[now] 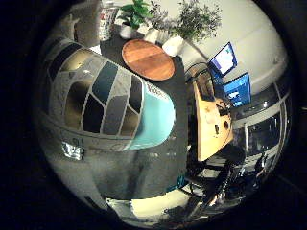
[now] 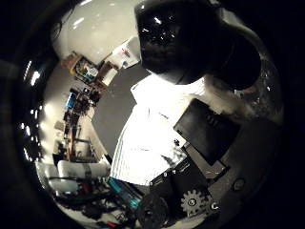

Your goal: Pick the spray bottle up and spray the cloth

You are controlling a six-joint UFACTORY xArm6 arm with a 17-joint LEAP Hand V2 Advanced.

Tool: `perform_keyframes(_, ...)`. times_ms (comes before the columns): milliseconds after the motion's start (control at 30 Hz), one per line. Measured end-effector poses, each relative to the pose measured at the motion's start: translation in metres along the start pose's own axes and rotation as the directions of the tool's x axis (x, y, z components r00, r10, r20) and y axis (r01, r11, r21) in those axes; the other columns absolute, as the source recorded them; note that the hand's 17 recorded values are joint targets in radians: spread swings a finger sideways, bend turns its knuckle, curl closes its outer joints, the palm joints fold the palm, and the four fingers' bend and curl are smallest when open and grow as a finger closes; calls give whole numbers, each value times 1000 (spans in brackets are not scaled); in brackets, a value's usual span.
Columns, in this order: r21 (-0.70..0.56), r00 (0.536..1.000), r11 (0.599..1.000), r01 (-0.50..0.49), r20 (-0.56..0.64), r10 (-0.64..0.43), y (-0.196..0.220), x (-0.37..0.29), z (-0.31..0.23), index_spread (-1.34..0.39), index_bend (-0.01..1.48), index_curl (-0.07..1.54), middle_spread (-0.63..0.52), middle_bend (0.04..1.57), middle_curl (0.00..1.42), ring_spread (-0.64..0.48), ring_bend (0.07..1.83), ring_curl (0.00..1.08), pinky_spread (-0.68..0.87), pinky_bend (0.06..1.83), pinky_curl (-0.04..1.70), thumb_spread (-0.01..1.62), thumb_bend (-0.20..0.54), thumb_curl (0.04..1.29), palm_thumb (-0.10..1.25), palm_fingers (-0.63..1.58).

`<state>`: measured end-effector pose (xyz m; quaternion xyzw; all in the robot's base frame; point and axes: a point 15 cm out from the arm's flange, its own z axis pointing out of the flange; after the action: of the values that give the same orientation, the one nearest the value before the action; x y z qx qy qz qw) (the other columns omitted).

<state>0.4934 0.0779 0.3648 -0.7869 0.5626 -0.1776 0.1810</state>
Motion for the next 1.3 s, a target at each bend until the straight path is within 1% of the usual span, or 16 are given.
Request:
perform_keyframes(133, -2, 1000, 1000, -2, -3, 2, -11, 5, -17, -218, 1192, 789, -120, 1392, 728, -212, 1363, 765, -197, 1029, 1429, 687, -19, 913, 982, 1127)
perform_keyframes(200, -3, 1000, 1000, -2, -3, 2, -13, 6, -17, -218, 1193, 789, -121, 1391, 728, -212, 1363, 766, -197, 1029, 1429, 687, -19, 913, 983, 1125)
perform_keyframes(333, -20, 1000, 1000, 4, 2, -4, -12, 5, -5, -218, 1194, 789, -121, 1390, 729, -212, 1363, 767, -197, 1030, 1429, 687, -19, 912, 983, 1125)
perform_keyframes(533, -80, 1000, 997, 5, 19, -4, 0, -1, 30, -218, 1194, 789, -122, 1388, 731, -213, 1362, 769, -197, 1030, 1429, 686, -19, 912, 983, 1125)
perform_keyframes(667, -73, 1000, 997, 5, 26, -3, -6, -4, 42, -218, 1194, 788, -122, 1388, 732, -213, 1361, 770, -197, 1030, 1428, 686, -19, 912, 983, 1125)
perform_keyframes(833, -66, 999, 998, -8, 38, 10, -8, -8, 42, -218, 1194, 788, -122, 1387, 732, -213, 1360, 771, -197, 1030, 1428, 686, -19, 911, 983, 1125)
perform_keyframes(1067, -8, 992, 999, -47, 119, 48, -33, -33, 19, -218, 1194, 788, -122, 1387, 733, -218, 1359, 772, -198, 1030, 1428, 686, -19, 911, 983, 1125)
perform_keyframes(1167, 1, 987, 998, -59, 152, 59, -37, -45, 15, -218, 1194, 788, -122, 1386, 734, -219, 1359, 772, -198, 1030, 1428, 686, -19, 911, 983, 1125)
perform_keyframes(1300, 37, 968, 994, -102, 235, 91, -54, -64, 1, -218, 1194, 788, -122, 1386, 734, -222, 1359, 773, -198, 1030, 1428, 686, -19, 911, 983, 1125)
